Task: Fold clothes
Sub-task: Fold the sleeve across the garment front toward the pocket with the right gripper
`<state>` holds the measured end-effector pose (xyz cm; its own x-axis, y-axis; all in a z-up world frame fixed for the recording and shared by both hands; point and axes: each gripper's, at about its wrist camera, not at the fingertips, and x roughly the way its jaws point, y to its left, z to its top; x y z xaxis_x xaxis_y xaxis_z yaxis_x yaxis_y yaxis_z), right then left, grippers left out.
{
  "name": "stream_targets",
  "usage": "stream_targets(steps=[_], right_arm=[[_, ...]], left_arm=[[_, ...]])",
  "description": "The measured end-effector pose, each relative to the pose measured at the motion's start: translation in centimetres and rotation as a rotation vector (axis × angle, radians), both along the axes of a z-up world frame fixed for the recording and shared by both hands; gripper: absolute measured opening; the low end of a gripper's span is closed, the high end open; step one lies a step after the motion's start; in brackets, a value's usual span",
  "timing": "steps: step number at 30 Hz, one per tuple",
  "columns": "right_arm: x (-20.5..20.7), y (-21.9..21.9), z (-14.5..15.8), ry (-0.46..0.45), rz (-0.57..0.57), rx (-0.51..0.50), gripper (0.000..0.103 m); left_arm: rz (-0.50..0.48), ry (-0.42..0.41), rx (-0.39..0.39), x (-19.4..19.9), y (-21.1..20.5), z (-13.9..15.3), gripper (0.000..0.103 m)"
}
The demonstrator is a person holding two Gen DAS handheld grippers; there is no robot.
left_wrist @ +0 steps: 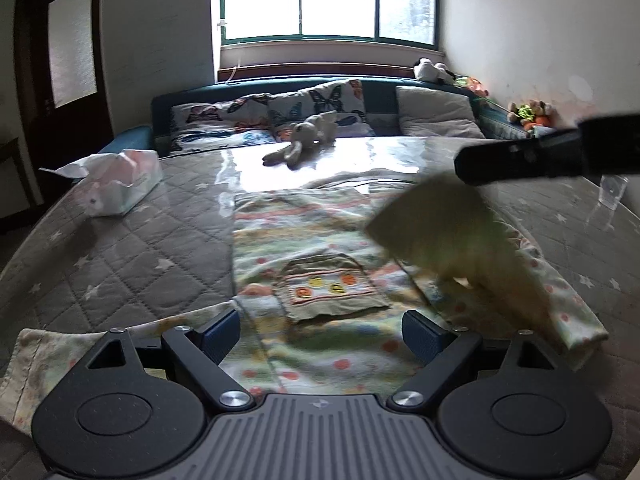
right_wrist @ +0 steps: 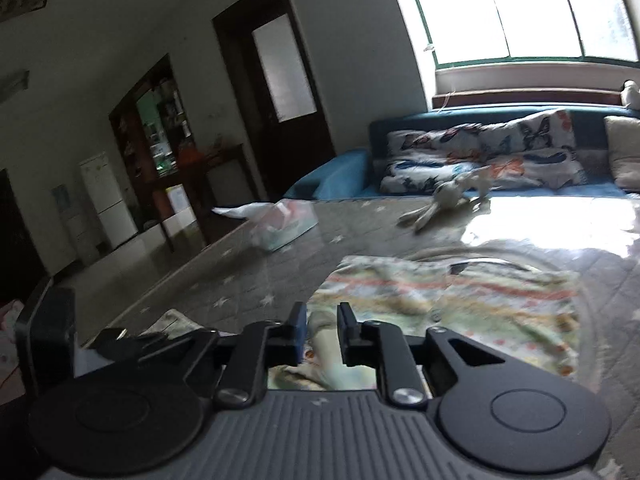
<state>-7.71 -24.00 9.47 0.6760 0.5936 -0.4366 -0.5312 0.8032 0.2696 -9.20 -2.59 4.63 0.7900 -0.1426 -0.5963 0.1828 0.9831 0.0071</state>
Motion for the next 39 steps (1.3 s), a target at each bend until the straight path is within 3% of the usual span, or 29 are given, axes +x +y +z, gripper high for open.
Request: stream_targets(steps=[1,3,8,11,13,15,21,28,39], right_arm=[[-0.2,0.0,0.0,-0.003,0.007,-0.002,0.022],[-0.7,-0.4,0.1,-0.013,0.003,-0.016,0.041],[-1.5,-2.4,-0.4,-0.02,-0.024,-0.091,0.065],[-1.9,-3.8,-1.6,0.009,-0.031,-0.144,0.087],[-2.3,-4.8,-2.4,0.037,-0.031,-0.17,0.089],[-2.7,-5.7,-3.3,0.057,-0.039,-0.191,0.1],[-3.4,-7.6,-4.9,0.08,-0.078,-0.201,0.103],[-1.4,-8.3,-6.0,0.104,-0.142,-0.222,0.103],[3.1,-11.4,-7.4,0.142,-0.41,-0.271,0.103]], left_arm=[[0.006,0.001,0.0,0.1,0.2,0.0,0.09],[0.011,0.002,-0.004,0.2,0.4,0.0,0.09],[0.017,-0.018,-0.003,0.2,0.2,0.4,0.09],[0.029,-0.039,-0.004,0.2,0.3,1.0,0.092],[0.038,-0.052,-0.001,0.3,0.4,1.4,0.092],[0.045,-0.06,0.003,0.3,0.5,1.6,0.092],[0.07,-0.076,0.009,0.7,0.4,2.0,0.093],[0.058,-0.071,0.023,1.1,-0.1,2.0,0.095],[0.007,0.016,0.076,1.7,-2.3,-1.3,0.095]])
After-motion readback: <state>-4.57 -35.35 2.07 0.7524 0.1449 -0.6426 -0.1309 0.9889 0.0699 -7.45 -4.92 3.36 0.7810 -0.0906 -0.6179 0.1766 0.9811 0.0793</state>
